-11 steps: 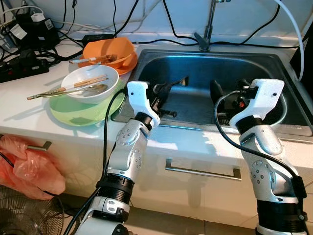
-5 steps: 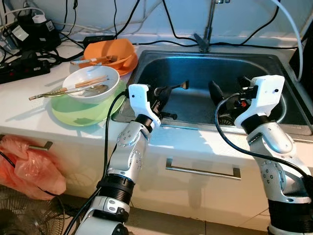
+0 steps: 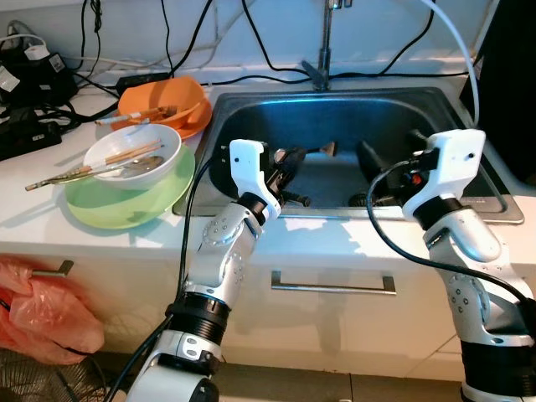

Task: Kitchen organization

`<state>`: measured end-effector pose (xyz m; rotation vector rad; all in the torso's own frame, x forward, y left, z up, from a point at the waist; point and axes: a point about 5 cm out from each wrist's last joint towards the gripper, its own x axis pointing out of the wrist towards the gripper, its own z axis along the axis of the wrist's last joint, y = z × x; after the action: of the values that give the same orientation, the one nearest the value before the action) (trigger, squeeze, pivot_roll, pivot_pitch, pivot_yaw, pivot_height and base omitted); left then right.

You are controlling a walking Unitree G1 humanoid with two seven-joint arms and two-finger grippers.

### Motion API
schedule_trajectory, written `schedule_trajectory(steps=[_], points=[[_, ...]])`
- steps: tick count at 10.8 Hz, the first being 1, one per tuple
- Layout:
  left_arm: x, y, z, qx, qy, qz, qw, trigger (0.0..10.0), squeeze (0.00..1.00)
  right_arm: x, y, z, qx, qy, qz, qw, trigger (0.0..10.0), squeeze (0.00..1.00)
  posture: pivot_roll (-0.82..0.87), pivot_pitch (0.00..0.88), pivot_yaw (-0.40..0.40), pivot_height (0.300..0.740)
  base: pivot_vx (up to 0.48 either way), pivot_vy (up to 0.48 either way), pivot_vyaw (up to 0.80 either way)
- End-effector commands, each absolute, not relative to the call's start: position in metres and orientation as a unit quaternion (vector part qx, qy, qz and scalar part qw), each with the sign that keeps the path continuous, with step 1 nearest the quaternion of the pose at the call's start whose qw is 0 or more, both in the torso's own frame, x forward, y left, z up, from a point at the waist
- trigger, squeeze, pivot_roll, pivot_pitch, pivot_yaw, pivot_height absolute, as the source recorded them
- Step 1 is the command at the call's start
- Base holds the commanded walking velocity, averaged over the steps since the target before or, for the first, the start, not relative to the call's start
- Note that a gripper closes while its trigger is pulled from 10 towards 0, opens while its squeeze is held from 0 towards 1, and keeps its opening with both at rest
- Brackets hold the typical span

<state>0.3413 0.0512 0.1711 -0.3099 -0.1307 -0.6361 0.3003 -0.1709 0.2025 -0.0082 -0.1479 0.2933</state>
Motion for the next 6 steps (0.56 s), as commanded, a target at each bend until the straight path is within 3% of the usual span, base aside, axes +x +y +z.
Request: schedule_trajectory(steps=[1,2,3,5,6], points=[[0.340,0.061,0.176,-0.144,-0.072,-0.318,0.934,2.4,0.00,0.301,-0.165,0.207,-0.016,-0.081,0.165,0.983,10.0,0.00,-0.07,0.013,0.109,0.740,0.000,0.000,0.00],[0.339,0.068,0.175,-0.150,-0.066,-0.307,0.937,2.3,0.00,0.301,-0.163,0.207,-0.016,-0.080,0.171,0.982,10.0,0.00,-0.06,0.013,0.103,0.740,0.000,0.000,0.00],[0.338,0.071,0.176,-0.148,-0.069,-0.302,0.939,1.5,0.00,0.301,-0.161,0.207,-0.010,-0.080,0.172,0.982,10.0,0.00,-0.06,0.010,0.098,0.740,0.000,0.000,0.00],[0.331,0.070,0.184,-0.170,-0.084,-0.294,0.937,1.0,0.00,0.300,-0.151,0.208,0.051,-0.071,0.180,0.980,10.0,0.00,-0.05,0.005,0.080,0.740,0.000,0.000,0.00],[0.332,0.067,0.189,-0.211,-0.090,-0.275,0.934,0.0,0.00,0.298,-0.142,0.206,0.098,-0.056,0.201,0.973,10.0,0.00,-0.05,0.000,0.073,0.740,0.000,0.000,0.00]])
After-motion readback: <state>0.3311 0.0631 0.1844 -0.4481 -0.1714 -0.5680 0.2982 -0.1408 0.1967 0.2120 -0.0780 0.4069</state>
